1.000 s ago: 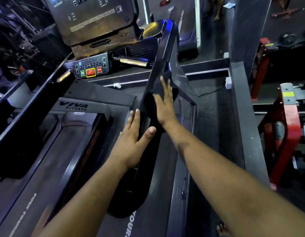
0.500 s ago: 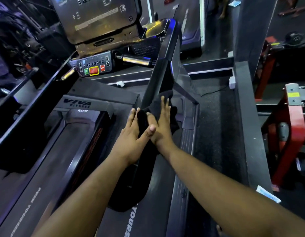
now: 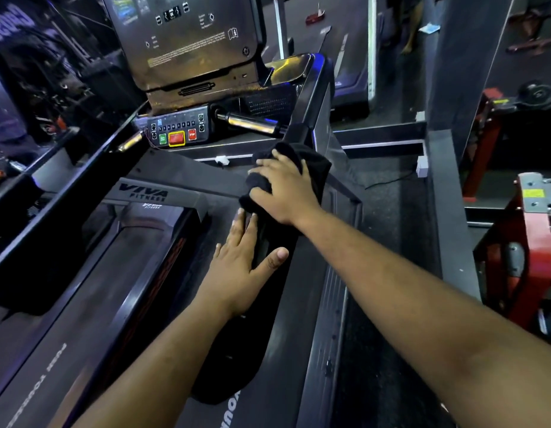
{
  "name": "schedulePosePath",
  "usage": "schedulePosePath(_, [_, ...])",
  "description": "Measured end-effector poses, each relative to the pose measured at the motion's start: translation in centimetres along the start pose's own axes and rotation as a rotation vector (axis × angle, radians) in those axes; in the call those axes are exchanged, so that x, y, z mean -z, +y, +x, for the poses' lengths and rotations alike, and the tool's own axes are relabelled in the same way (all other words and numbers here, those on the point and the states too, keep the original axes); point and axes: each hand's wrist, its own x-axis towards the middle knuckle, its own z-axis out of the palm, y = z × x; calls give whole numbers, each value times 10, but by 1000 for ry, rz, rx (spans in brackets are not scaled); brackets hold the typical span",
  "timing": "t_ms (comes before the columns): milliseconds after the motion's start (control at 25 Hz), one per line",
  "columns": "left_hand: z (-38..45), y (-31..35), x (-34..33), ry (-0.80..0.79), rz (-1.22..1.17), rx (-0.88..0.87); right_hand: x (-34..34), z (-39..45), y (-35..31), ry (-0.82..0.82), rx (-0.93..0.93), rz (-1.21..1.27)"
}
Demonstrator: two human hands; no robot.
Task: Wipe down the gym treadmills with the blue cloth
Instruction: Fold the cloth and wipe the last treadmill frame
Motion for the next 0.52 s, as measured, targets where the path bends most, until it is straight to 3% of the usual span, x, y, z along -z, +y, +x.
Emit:
schedulePosePath(120, [2, -2, 0, 2, -5, -1, 9, 27, 38, 115, -43, 180])
schedulePosePath(320, [1, 1, 1, -1, -20, 8, 9, 41, 49, 257, -452, 621])
schedulePosePath(400, [1, 1, 2, -1, -23, 8, -14, -8, 23, 242, -441, 673])
schedulePosePath(520, [1, 1, 2, -8, -20, 18, -34, -47, 19, 209, -274, 659])
